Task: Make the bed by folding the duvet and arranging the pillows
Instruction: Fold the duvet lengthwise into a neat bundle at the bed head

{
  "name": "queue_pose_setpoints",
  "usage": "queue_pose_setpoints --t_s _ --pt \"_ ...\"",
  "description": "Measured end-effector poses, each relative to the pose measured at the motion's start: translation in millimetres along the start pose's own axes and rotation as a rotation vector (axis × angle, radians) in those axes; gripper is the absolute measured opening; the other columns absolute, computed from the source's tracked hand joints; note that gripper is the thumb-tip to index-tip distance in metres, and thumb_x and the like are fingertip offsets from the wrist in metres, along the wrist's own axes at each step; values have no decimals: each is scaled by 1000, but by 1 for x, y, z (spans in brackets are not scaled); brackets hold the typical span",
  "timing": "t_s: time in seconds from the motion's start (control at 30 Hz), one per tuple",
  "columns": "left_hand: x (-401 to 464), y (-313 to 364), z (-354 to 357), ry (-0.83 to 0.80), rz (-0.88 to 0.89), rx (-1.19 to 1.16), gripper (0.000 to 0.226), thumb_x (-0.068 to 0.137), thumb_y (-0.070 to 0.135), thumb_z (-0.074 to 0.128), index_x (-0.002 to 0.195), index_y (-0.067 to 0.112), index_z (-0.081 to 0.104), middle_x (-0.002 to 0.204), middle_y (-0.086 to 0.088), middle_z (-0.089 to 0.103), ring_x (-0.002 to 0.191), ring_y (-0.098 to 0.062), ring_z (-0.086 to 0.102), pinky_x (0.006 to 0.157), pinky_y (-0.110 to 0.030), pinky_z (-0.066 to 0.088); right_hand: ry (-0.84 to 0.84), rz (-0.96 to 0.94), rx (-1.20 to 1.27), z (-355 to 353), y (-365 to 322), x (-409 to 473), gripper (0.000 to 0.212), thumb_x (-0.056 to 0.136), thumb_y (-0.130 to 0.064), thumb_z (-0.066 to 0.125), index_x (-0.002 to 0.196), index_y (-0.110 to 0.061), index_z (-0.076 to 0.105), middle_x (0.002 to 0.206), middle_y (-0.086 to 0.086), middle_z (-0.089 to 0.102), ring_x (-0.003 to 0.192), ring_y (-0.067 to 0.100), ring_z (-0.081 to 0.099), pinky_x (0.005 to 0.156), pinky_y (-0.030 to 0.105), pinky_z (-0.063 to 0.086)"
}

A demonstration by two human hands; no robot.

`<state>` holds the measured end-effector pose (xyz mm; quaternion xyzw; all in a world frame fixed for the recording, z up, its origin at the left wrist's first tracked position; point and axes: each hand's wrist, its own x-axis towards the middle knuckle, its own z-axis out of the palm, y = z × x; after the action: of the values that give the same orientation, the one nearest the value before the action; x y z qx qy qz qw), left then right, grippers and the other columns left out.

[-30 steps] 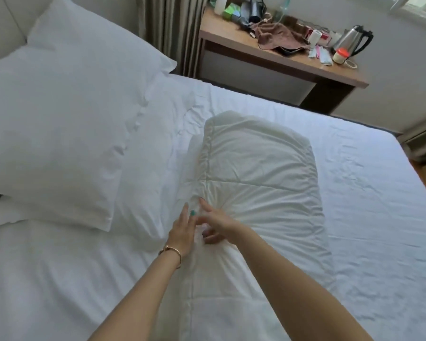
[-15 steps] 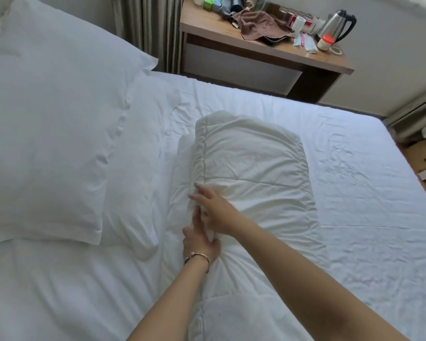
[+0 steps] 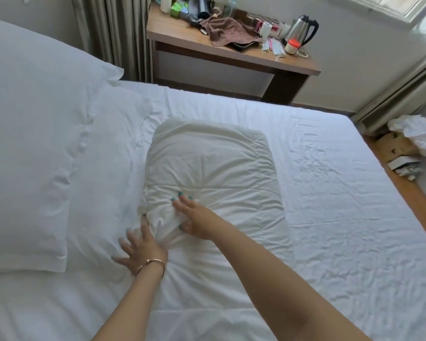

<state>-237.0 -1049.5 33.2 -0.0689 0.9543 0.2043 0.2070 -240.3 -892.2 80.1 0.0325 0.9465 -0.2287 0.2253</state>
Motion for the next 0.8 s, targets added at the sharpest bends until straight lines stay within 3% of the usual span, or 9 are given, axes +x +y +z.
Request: queue_pose_setpoints --t_s 0.07,0.13,0.17,0.23,0.27,0.33,0.4,0.47,0.8 --pt "2 19 6 265 293 -143 63 77 8 57 138 18 43 134 -21 46 127 -40 39 103 -70 24 0 -17 43 -1 11 4 74 93 -12 55 155 -18 15 163 6 3 149 27 11 117 32 19" --pt "2 41 4 232 499 -157 59 75 21 47 134 21 45 132 -17 52 126 -36 44 102 -71 23 31 -28 138 -11 26 8 67 92 -3 54 152 -14 26 161 10 15 146 26 23 113 20 19" --pt "6 50 4 156 488 -135 61 80 36 38 140 30 39 143 -12 44 135 -34 36 102 -73 17 72 -31 175 -17 34 10 64 91 1 54 150 -12 33 158 11 23 144 25 30 108 14 20" --pt "19 58 10 33 360 -1 68 81 68 16 146 51 10 161 1 4 147 -31 0 101 -75 5 196 -26 205 -31 45 14 59 88 2 54 144 -13 44 156 11 28 140 27 36 102 12 24" --pt "26 55 20 24 329 63 72 76 79 8 143 56 -6 160 6 -14 146 -30 -14 101 -76 2 243 -15 194 -38 47 18 58 89 -3 55 145 -18 44 159 9 22 141 27 32 104 17 25" --pt "34 50 38 33 308 136 80 71 87 4 140 55 -21 156 6 -28 144 -31 -23 100 -77 3 229 -9 -35 -48 41 33 61 95 -32 53 150 -39 27 163 0 -2 148 26 6 113 40 19" --pt "33 48 49 57 289 147 84 73 87 10 146 51 -9 160 1 -14 146 -34 -12 98 -78 9 159 -13 -398 -51 33 59 66 91 -66 37 147 -56 3 161 -11 -16 147 27 -17 110 66 2" --pt "36 42 60 34 292 138 84 75 84 20 150 45 11 162 -4 3 147 -37 1 96 -79 13 127 8 -511 -47 29 92 72 83 -81 26 143 -60 -8 160 -14 -19 145 29 -25 104 75 -7" --pt "78 23 114 93 315 83 83 78 78 30 148 35 24 157 -13 22 143 -45 16 99 -78 11 144 218 -445 -43 57 260 81 69 -93 4 141 -61 -13 161 -12 -13 146 36 -19 99 77 -12"
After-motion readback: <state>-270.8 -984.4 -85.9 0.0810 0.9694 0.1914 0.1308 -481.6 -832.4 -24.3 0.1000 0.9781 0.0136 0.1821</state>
